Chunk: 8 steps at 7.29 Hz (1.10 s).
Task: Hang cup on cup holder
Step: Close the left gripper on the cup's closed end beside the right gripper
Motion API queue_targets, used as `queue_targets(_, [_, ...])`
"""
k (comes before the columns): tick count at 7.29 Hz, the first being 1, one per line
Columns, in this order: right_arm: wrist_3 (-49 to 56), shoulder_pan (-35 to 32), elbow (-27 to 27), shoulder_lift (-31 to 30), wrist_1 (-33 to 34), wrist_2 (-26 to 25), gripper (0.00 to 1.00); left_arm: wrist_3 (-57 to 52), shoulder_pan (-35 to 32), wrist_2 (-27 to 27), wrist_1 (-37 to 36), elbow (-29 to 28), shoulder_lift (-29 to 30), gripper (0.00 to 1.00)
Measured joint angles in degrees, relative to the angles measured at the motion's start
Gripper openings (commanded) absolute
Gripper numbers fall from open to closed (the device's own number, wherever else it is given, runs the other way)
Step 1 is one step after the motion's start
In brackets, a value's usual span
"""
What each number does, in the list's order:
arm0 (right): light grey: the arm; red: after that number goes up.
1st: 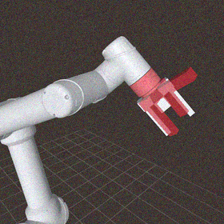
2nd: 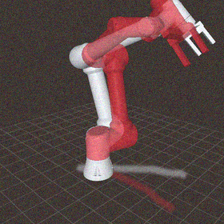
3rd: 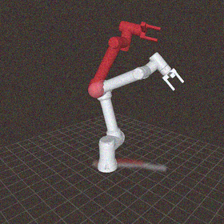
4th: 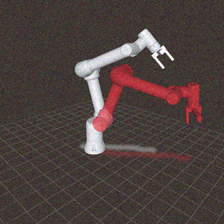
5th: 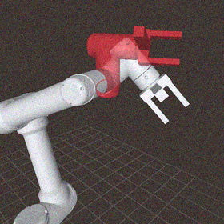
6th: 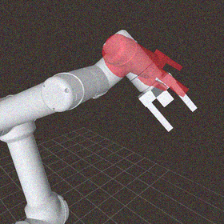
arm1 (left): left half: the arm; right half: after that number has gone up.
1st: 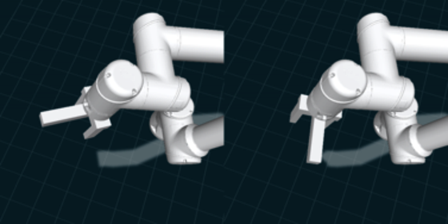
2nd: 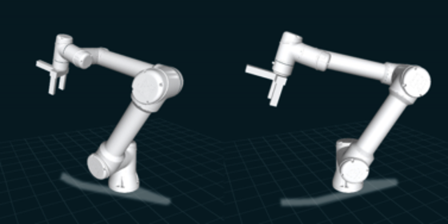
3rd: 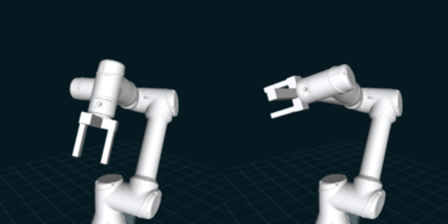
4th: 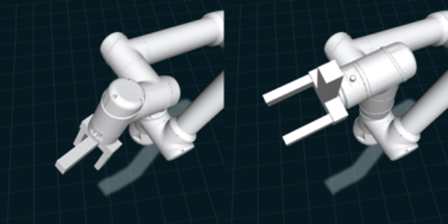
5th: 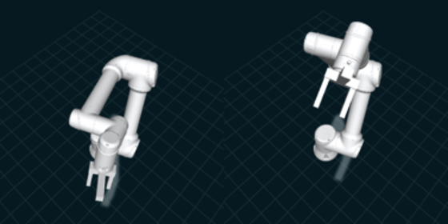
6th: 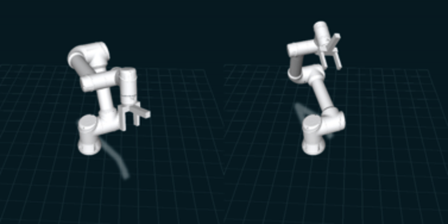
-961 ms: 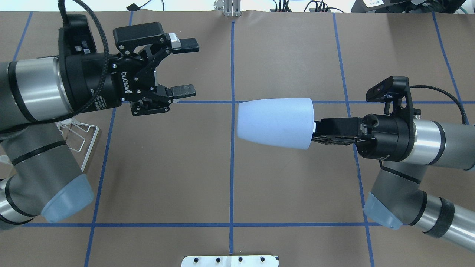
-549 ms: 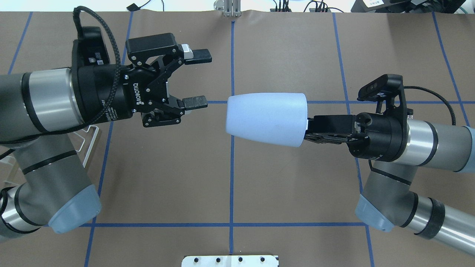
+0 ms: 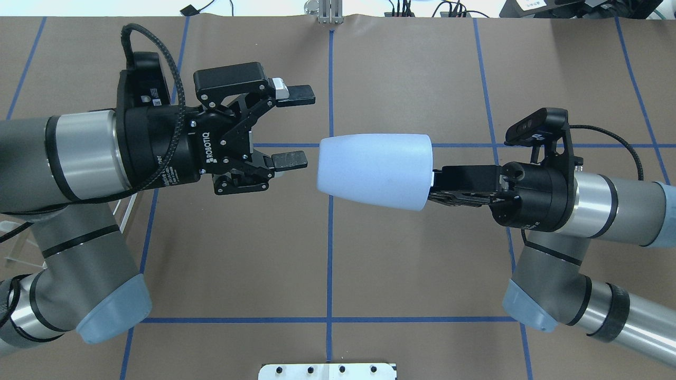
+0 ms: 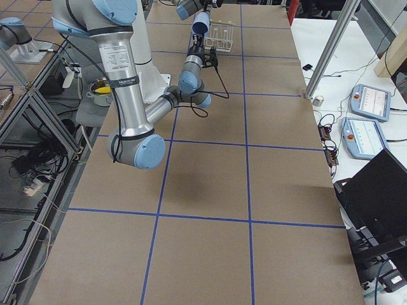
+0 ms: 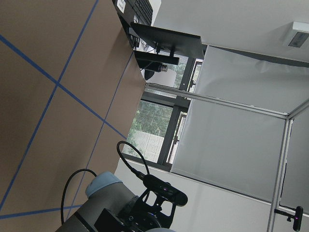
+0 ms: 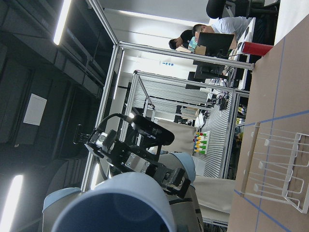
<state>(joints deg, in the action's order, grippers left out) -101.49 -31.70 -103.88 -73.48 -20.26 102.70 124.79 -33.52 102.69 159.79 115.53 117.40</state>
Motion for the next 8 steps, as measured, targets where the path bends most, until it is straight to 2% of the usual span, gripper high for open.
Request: queue_targets(8, [0.2,0.2,0.5,0.3,0.0,-0.4,0.00,1.8,3.8,0.0,0.3,0.2,1.4,0.97])
